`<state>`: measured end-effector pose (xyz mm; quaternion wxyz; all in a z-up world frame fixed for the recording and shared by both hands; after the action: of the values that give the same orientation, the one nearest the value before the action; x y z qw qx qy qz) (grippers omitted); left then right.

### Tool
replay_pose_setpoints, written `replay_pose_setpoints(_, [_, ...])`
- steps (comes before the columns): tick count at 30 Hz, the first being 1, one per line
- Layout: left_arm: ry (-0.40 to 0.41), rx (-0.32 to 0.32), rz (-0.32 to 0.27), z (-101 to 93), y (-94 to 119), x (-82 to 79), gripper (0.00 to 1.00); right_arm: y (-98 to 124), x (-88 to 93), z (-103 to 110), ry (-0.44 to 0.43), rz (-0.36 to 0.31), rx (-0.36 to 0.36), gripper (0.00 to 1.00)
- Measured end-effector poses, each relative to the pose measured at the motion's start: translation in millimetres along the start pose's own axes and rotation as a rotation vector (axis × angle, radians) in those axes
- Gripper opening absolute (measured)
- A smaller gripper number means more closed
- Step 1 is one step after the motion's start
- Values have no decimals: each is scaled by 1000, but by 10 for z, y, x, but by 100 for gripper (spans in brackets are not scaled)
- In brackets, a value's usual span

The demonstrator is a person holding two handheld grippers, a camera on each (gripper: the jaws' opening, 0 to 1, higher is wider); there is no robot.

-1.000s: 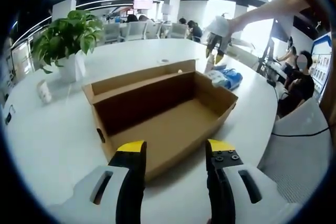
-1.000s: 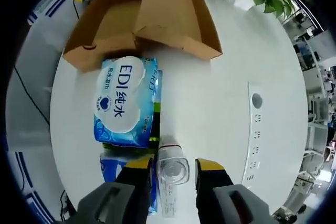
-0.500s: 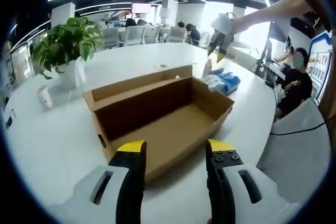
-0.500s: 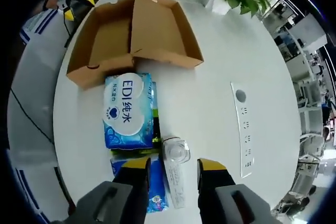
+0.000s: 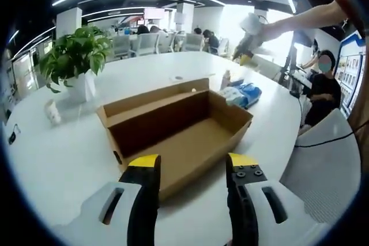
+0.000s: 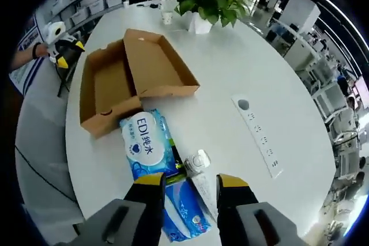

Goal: Operate the shoe box by opening the lid, removing the specified soft item, and placing it in the target area until the item is outside and the box remains undamaged.

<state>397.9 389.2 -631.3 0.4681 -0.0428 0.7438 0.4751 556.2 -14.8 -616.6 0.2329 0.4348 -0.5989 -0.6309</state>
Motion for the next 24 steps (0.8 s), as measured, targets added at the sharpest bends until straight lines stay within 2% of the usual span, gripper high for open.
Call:
replay_pose_setpoints(7, [-4, -2, -7, -12, 70, 2, 46, 131, -47, 37, -149, -119, -16, 32])
replay_pose_setpoints(10, [-6, -2, -11, -20, 101, 8, 46, 177, -48, 95, -193, -149, -15, 32])
replay_pose_setpoints(19, [-8, -8, -19, 8, 194, 20, 46, 216, 25, 236, -242, -177, -15, 31])
replay_pose_setpoints(24, [-2, -9, -34, 9, 234, -22, 46, 280, 30, 356, -292, -219, -24, 31])
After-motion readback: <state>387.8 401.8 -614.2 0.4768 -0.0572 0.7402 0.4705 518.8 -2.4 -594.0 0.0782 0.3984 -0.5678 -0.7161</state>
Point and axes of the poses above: the point that each gripper's makers call its tool centre point, and the gripper's own axes: y roughly backward along the fingers, z roughly to its left, x roughly out of its underside, the point moved 2 cm from there along y, roughly backward along the fingers, and after that the axes turned 10 degrees about z, right-handed, at the moved point
